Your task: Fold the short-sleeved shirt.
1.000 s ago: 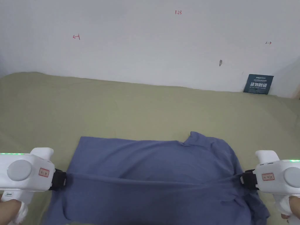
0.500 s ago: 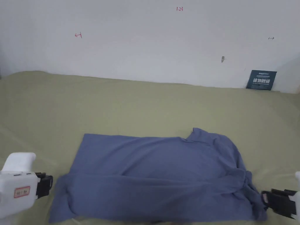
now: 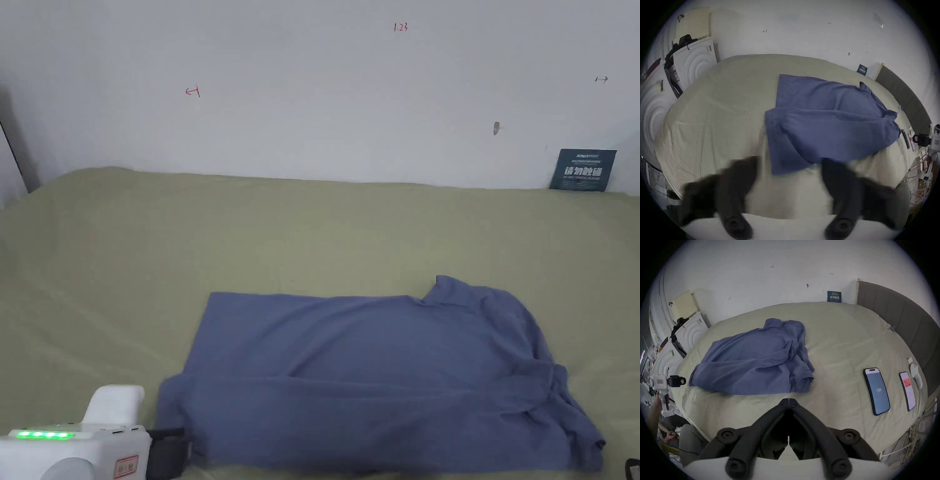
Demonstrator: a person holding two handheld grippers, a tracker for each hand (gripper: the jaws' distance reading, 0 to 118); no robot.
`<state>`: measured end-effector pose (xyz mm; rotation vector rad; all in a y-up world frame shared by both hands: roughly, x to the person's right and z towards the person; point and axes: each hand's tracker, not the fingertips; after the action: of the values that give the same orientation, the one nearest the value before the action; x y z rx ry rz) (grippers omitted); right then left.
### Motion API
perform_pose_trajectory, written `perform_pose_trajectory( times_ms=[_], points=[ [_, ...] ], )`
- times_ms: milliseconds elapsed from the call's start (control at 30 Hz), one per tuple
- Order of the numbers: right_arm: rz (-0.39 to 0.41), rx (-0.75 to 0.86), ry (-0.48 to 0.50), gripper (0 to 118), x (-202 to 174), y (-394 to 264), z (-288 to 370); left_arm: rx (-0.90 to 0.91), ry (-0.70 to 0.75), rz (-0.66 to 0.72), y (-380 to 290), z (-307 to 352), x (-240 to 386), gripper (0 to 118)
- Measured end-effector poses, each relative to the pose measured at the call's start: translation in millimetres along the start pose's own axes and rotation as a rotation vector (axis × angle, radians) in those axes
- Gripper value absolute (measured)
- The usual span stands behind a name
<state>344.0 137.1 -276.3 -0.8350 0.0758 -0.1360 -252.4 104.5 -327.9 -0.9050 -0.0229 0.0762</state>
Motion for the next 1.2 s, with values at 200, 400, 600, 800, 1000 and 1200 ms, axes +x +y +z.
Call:
perform_pose_trajectory(
  times_ms=[200,400,600,800,1000,1200],
  points=[
    [-0.004,-0.021,0.019,0,0,4,-16,-0.052,0.002,0.068,12,-43,-4,99],
    [0.008,-0.062,-0.072,84,1,19,-47,-0.069,-0.038,0.083,13,-62,-12,12],
    [0.007,-0.103,-0.016,105,7,33,-110,-0.072,-0.068,0.078,14,-60,-17,11],
    [-0.066,-0.163,-0.041,10,8,38,-142,-0.076,-0.097,0.108,16,-62,-16,10],
    [-0.089,-0.111,0.012,10,12,35,-106,-0.088,-0.096,0.057,28,-50,-18,9],
    [-0.040,-0.096,0.070,10,11,42,-52,-0.034,-0.145,0.038,39,2,-20,9]
  ],
)
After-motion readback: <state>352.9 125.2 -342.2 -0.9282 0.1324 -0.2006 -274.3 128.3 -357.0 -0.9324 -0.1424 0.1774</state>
